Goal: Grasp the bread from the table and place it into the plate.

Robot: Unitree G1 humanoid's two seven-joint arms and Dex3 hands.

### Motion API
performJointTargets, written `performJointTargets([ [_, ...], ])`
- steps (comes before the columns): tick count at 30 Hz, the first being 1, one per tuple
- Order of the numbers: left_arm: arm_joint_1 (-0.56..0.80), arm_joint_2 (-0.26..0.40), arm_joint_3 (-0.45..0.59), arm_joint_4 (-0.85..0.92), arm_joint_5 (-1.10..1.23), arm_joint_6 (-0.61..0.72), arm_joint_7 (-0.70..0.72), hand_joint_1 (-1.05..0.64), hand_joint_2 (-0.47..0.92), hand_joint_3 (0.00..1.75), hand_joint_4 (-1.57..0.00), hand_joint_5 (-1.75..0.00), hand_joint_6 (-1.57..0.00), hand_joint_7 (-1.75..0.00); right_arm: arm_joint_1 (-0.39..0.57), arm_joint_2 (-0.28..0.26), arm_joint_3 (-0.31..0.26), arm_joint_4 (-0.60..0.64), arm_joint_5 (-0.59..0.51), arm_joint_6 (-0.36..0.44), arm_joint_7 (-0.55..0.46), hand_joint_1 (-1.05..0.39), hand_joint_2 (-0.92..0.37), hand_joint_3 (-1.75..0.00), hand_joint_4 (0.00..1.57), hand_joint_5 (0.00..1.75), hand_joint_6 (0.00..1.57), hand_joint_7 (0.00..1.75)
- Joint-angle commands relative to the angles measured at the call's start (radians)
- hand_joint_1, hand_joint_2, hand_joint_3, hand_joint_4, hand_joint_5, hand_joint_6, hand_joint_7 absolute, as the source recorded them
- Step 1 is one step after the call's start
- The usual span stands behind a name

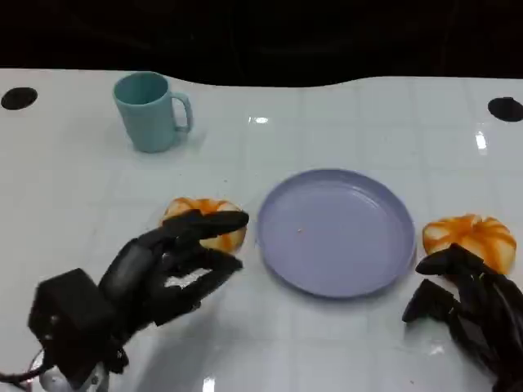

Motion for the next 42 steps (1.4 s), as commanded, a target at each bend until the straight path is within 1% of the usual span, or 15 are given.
performJointTargets([
  [1, -0.029, 0.061, -0.028, -0.020, 0.154, -0.063, 0.108, -0.55, 0.92, 0.07, -0.21, -0.72, -0.49, -0.06, 0.004, -0.008, -0.001, 0.018, -0.006, -0.007, -0.003, -0.53, -0.92, -0.27, 0.64, 1.58, 0.59, 1.24],
  [4, -0.035, 0.074, -0.041, -0.019, 0.195, -0.075, 0.148, -0.54, 0.92, 0.06, -0.20, -0.70, -0.49, -0.05, 0.003, -0.009, 0.000, 0.022, -0.006, -0.013, -0.001, -0.54, -0.92, -0.27, 0.64, 1.59, 0.59, 1.23],
  [10, -0.036, 0.085, -0.055, -0.015, 0.194, -0.078, 0.169, -0.54, 0.92, 0.05, -0.20, -0.68, -0.49, -0.04, 0.001, -0.009, 0.000, 0.025, -0.005, -0.015, 0.000, -0.54, -0.92, -0.27, 0.64, 1.59, 0.60, 1.23],
  [11, -0.074, 0.144, -0.086, -0.006, 0.353, -0.096, 0.243, -0.54, 0.91, 0.05, -0.18, -0.67, -0.47, -0.03, 0.004, -0.008, -0.001, 0.020, -0.004, -0.010, -0.005, -0.54, -0.92, -0.27, 0.64, 1.59, 0.60, 1.23],
  [13, -0.123, 0.219, -0.127, 0.008, 0.560, -0.118, 0.345, -0.55, 0.90, 0.02, -0.14, -0.57, -0.40, -0.01, 0.008, -0.006, -0.002, 0.013, -0.001, -0.003, -0.011, -0.56, -0.92, -0.26, 0.65, 1.60, 0.61, 1.23],
  [15, -0.148, 0.252, -0.153, 0.012, 0.654, -0.103, 0.380, -0.55, 0.89, 0.01, -0.14, -0.53, -0.39, -0.01, 0.007, -0.007, -0.004, 0.014, 0.001, 0.002, -0.009, -0.56, -0.92, -0.25, 0.65, 1.60, 0.62, 1.23],
  [17, -0.175, 0.284, -0.184, 0.012, 0.731, -0.071, 0.389, -0.57, 0.88, 0.00, -0.09, -0.43, -0.32, 0.00, 0.006, -0.009, -0.005, 0.015, 0.004, 0.009, -0.006, -0.56, -0.92, -0.24, 0.64, 1.60, 0.62, 1.22],
  [21, -0.204, 0.310, -0.225, -0.001, 0.796, -0.010, 0.373, -0.57, 0.88, 0.00, -0.03, -0.32, -0.25, 0.00, 0.005, -0.007, -0.008, 0.014, 0.008, 0.012, -0.002, -0.54, -0.92, -0.24, 0.64, 1.59, 0.61, 1.21],
  [23, -0.224, 0.318, -0.249, -0.006, 0.830, 0.030, 0.355, -0.57, 0.88, 0.00, -0.01, -0.28, -0.22, 0.00, 0.006, -0.008, -0.007, 0.014, 0.006, 0.010, -0.001, -0.53, -0.92, -0.24, 0.64, 1.58, 0.61, 1.20],
  [24, -0.233, 0.321, -0.260, -0.006, 0.844, 0.046, 0.350, -0.56, 0.88, 0.00, 0.00, -0.20, -0.18, -0.01, 0.006, -0.008, -0.007, 0.014, 0.005, 0.010, 0.000, -0.53, -0.92, -0.25, 0.64, 1.58, 0.61, 1.20],
  [27, -0.279, 0.325, -0.301, 0.028, 0.883, 0.091, 0.325, -0.54, 0.87, 0.00, 0.00, -0.12, -0.14, -0.01, 0.007, -0.008, -0.008, 0.017, 0.005, 0.004, 0.001, -0.53, -0.92, -0.25, 0.64, 1.57, 0.62, 1.20],
  [29, -0.315, 0.323, -0.326, 0.063, 0.894, 0.113, 0.307, -0.53, 0.86, 0.00, 0.00, -0.09, -0.13, -0.01, 0.009, -0.009, -0.007, 0.011, 0.004, 0.013, -0.004, -0.54, -0.92, -0.24, 0.65, 1.57, 0.62, 1.20],
  [32, -0.359, 0.314, -0.354, 0.121, 0.892, 0.133, 0.296, -0.50, 0.82, 0.00, -0.02, -0.09, -0.16, -0.02, 0.013, -0.009, -0.006, 0.003, 0.006, 0.021, -0.003, -0.54, -0.92, -0.23, 0.64, 1.57, 0.62, 1.20],
  [37, -0.408, 0.311, -0.397, 0.178, 0.890, 0.174, 0.276, -0.50, 0.83, 0.00, -0.01, -0.08, -0.15, 0.00, 0.015, -0.007, -0.011, -0.005, 0.016, 0.035, 0.004, -0.53, -0.92, -0.22, 0.64, 1.55, 0.61, 1.19],
  [42, -0.546, 0.261, -0.472, 0.425, 0.908, 0.187, 0.303, -0.53, 0.85, 0.01, -0.03, -0.08, -0.15, 0.00, 0.014, -0.013, -0.004, -0.002, -0.002, 0.017, -0.004, -0.55, -0.92, -0.24, 0.64, 1.57, 0.62, 1.21],
])
